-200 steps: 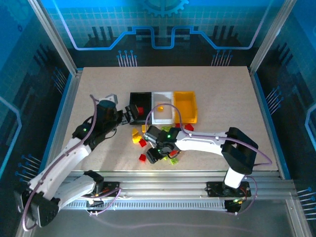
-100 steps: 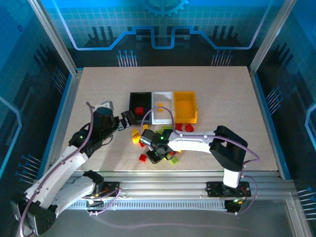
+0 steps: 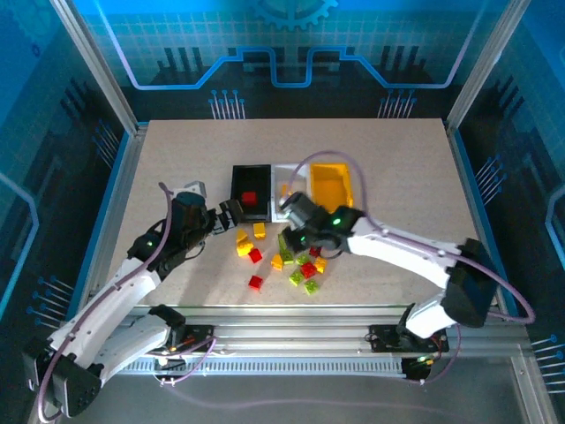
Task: Sort the legos into containers by color
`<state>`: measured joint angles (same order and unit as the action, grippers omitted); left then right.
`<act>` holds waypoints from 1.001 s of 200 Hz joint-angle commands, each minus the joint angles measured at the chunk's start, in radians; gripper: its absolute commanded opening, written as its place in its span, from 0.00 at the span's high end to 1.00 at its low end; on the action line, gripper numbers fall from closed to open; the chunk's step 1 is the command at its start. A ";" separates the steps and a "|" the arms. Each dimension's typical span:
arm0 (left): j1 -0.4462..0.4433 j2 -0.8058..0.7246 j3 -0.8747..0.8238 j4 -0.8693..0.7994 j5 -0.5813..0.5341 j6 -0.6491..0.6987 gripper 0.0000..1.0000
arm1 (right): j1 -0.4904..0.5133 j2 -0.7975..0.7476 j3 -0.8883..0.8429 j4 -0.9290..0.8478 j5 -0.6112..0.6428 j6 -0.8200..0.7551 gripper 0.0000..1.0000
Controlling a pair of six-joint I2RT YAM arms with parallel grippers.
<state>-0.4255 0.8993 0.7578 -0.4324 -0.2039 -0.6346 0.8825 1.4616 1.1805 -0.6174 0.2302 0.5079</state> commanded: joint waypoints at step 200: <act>0.004 0.136 -0.051 0.048 0.192 -0.073 0.01 | -0.363 0.160 0.156 -0.025 0.001 0.063 0.14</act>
<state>-0.4255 1.0313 0.7036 -0.3935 -0.0574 -0.7082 0.4686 1.7744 1.4059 -0.6399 0.2752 0.5663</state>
